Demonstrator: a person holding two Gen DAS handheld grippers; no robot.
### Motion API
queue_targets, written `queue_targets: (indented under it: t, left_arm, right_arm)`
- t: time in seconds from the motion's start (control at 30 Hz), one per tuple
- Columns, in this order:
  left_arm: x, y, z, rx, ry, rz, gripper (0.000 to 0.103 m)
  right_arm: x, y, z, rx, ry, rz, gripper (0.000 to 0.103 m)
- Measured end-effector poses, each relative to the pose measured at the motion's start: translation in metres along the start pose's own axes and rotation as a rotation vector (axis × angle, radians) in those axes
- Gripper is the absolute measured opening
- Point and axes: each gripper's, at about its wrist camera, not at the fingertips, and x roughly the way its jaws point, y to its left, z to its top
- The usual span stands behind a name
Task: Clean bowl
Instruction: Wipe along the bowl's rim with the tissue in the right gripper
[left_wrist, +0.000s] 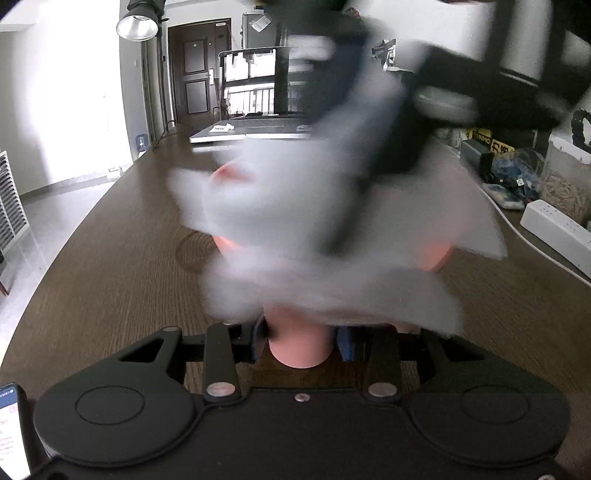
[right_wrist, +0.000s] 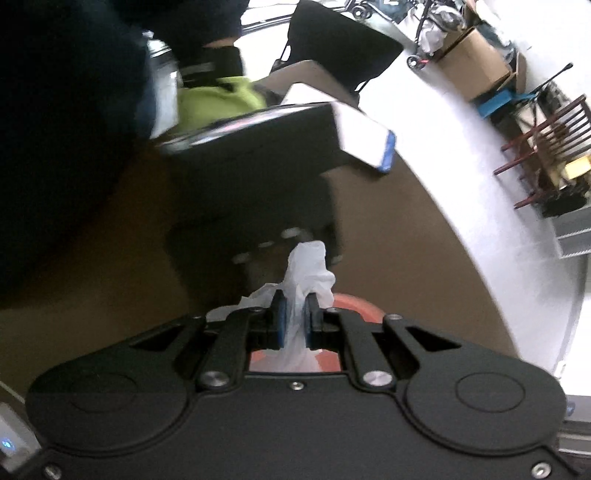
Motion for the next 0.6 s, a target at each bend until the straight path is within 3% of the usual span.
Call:
queue_targets:
  t: [0.2,0.4,0.6]
  left_arm:
    - [0.000,0.002,-0.001,0.000,0.000,0.000,0.038]
    - [0.001,0.001,0.001,0.000,0.000,0.000,0.038]
    - [0.002,0.001,0.000,-0.001,0.001,-0.001,0.038]
  right_arm:
    - [0.026,-0.048,-0.009,0.033,0.029,-0.068,0.009]
    - [0.035,-0.069,-0.042,0.107,0.111,-0.110,0.009]
    - [0.026,-0.046,-0.093,0.176,0.230,-0.106,0.009]
